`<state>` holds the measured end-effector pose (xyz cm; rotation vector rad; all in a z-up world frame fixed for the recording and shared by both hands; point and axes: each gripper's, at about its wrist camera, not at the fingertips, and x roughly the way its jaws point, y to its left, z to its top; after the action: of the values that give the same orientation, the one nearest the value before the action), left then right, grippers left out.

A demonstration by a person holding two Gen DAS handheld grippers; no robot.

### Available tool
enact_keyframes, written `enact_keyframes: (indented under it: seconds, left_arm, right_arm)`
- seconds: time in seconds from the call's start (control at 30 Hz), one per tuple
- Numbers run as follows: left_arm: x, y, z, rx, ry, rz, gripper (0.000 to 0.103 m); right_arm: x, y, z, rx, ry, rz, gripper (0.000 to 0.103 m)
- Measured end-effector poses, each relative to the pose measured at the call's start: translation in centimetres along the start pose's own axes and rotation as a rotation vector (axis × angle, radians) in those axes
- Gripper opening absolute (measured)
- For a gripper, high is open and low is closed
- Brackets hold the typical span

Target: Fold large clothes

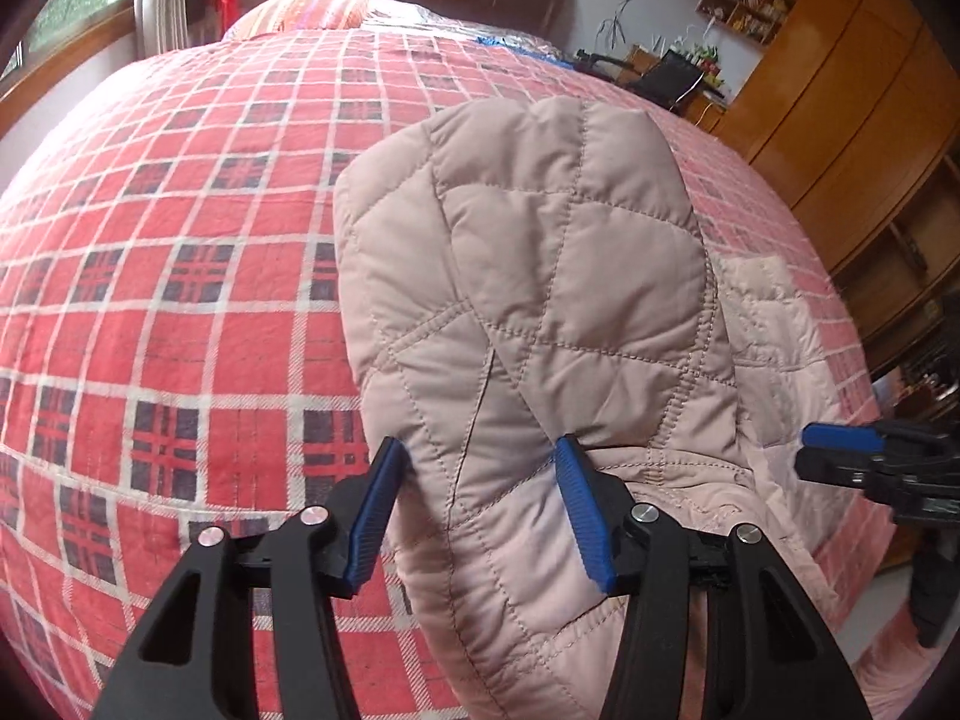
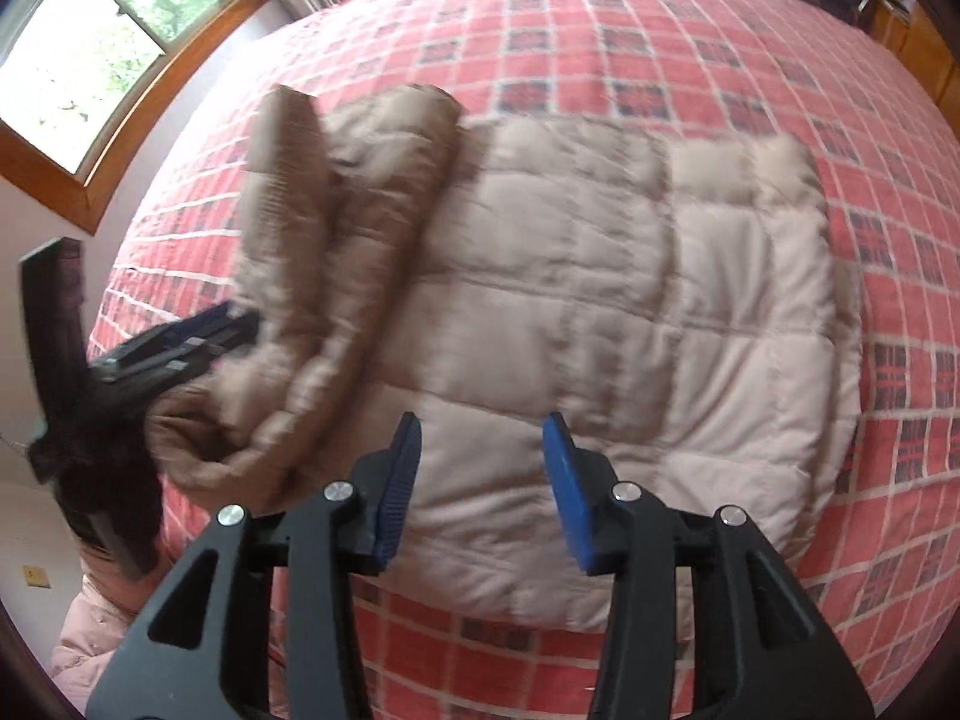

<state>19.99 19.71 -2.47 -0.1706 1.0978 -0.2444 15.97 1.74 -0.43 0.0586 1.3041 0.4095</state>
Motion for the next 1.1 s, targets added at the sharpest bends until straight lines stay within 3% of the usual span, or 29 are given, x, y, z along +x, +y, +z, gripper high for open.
enact_keyframes:
  seconds: [0.27,0.93,1.1]
  left_arm:
    - [0.2,-0.7,0.6,0.019,0.000,0.036,0.054]
    - [0.4,-0.9,0.2,0.044,-0.025,0.050,0.055]
    - [0.2,-0.8,0.3,0.038,-0.032,0.054,0.056]
  right_arm:
    - [1.8,3.3,2.2,0.012,0.080,0.086,0.044]
    - [4.9,4.1,4.2,0.036,0.132,0.103,0.045]
    - [5.9,4.1,3.8,0.011,0.112,0.124,0.016]
